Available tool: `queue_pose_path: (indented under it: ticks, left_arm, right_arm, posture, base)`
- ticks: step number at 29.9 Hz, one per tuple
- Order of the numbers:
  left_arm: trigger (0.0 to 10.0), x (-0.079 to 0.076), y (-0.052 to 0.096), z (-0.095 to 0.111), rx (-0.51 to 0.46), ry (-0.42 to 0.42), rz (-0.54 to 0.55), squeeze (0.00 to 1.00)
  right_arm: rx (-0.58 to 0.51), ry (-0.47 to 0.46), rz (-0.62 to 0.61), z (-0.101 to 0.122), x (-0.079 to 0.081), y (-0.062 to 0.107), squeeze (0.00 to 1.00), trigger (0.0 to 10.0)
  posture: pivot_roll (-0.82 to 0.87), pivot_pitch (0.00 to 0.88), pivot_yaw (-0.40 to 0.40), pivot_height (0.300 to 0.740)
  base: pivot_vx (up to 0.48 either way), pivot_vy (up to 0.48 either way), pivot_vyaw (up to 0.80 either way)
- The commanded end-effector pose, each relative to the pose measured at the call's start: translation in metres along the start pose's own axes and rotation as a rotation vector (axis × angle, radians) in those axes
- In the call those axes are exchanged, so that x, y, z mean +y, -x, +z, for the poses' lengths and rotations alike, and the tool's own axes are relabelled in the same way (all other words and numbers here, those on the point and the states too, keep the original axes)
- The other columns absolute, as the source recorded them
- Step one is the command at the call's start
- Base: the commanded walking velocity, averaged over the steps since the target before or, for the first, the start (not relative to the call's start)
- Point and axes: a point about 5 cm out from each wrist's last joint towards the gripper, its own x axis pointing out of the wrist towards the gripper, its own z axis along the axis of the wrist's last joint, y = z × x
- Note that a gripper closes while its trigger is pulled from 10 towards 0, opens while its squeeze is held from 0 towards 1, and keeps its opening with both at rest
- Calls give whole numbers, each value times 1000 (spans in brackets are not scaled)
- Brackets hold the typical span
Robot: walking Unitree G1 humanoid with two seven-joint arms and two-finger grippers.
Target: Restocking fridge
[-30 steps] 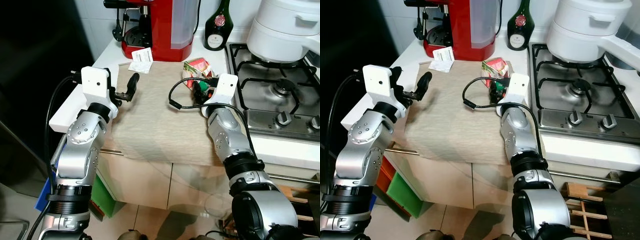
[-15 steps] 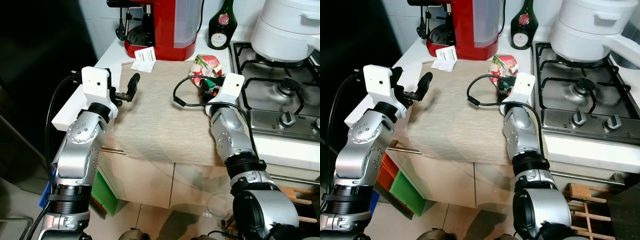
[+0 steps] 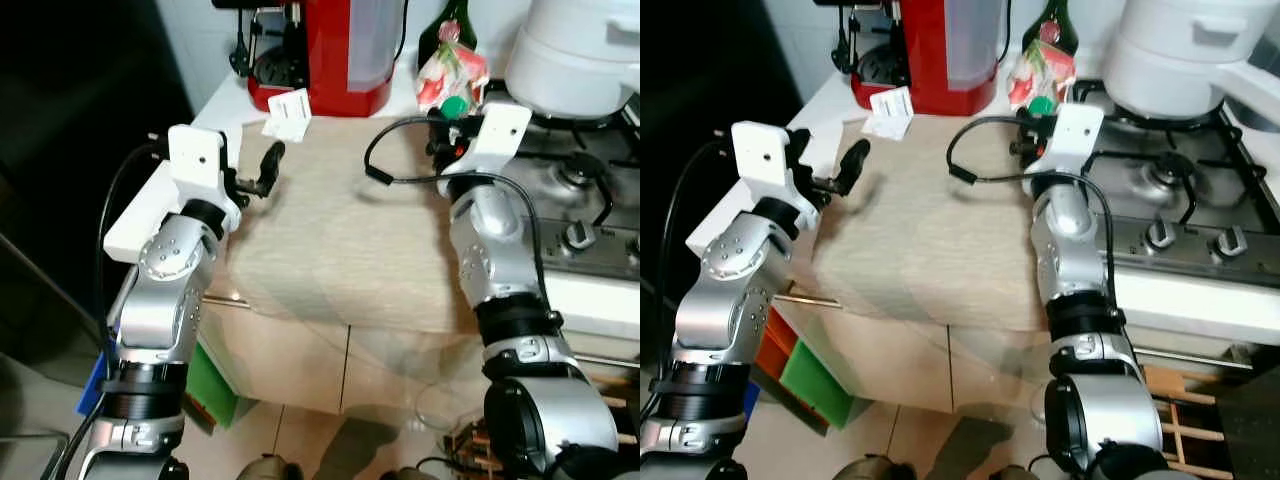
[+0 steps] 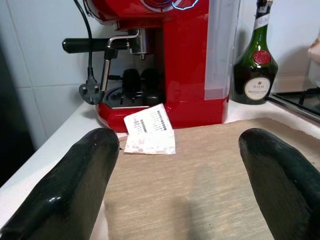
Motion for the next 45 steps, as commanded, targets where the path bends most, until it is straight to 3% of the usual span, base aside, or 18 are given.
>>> queue_pose_path:
  ticks: [1, 4, 14, 18, 19, 23, 26, 27, 28, 31, 34, 38, 41, 42, 43, 45]
  left_arm:
    - [10000, 0, -1, -1, 4, 3, -2, 0]
    - [10000, -1, -2, -2, 2, 4, -10, 0]
    - [10000, -11, -11, -9, 2, 24, -29, 0]
    - [10000, -17, -10, -11, 5, 37, -39, 0]
    - [10000, -18, -10, -13, 9, 36, -49, 0]
    - [10000, -17, -8, -15, 13, 29, -52, 0]
    - [10000, -10, -9, -15, 15, 21, -38, 0]
    - [10000, -8, -10, -15, 16, 18, -35, 0]
    - [10000, -7, -11, -15, 16, 15, -35, 0]
    - [10000, -7, -12, -15, 17, 13, -35, 0]
    - [10000, -9, -14, -13, 18, 6, -53, 0]
    - [10000, -11, -15, -16, 50, -3, -95, 0]
    - [10000, -8, -18, -19, 85, -9, -133, 0]
    - [10000, -8, -18, -19, 85, -9, -133, 0]
    - [10000, -3, -19, -18, 102, -21, -179, 0]
    - [10000, -1, -19, -17, 107, -29, -202, 0]
  right_arm:
    - [-76, 47, 16, 14, 5, -2, 133, 0]
    - [-173, 195, -7, 23, 6, 7, 133, 0]
    - [-177, 285, -68, 10, 6, 35, 133, 0]
    - [-162, 286, -39, 8, 7, 38, 129, 0]
    - [-99, 246, 27, 5, 9, 37, 125, 0]
    - [-54, 204, 127, 12, 9, 33, 118, 0]
    - [-57, 238, 237, 45, -6, 23, 98, 0]
    - [-69, 241, 281, 70, -17, 14, 59, 0]
    - [-71, 239, 303, 80, -20, 10, 51, 0]
    - [-63, 232, 333, 90, -23, 6, 39, 0]
    - [-4, 248, 457, 105, -25, -2, 0, 0]
    - [104, 308, 613, 108, -23, -4, 0, 0]
    - [184, 450, 759, 100, -21, -2, 0, 0]
    - [184, 450, 759, 100, -21, -2, 0, 0]
    - [222, 535, 808, 88, -20, -3, 0, 0]
    - [236, 549, 822, 84, -20, -3, 0, 0]
  posture:
    - [10, 12, 69, 736]
    - [-9, 8, 71, 736]
    - [-74, 9, 57, 736]
    - [-77, 3, 54, 736]
    - [-76, 0, 52, 736]
    - [-73, 0, 49, 736]
    - [-76, 0, 51, 736]
    - [-79, 0, 49, 736]
    - [-80, 0, 49, 736]
    - [-80, 0, 53, 736]
    - [-84, 0, 64, 736]
    - [-91, 0, 73, 736]
    - [-93, 0, 76, 736]
    - [-93, 0, 76, 736]
    - [-95, 0, 69, 736]
    - [-95, 0, 69, 736]
  base:
    - [0, 0, 0]
    - [0, 0, 0]
    - [0, 0, 0]
    - [0, 0, 0]
    - [0, 0, 0]
    - [0, 0, 0]
    - [0, 0, 0]
    - [0, 0, 0]
    - [0, 0, 0]
    - [0, 0, 0]
    - [0, 0, 0]
    - [0, 0, 0]
    - [0, 0, 0]
    - [0, 0, 0]
    - [0, 0, 0]
    - [0, 0, 0]
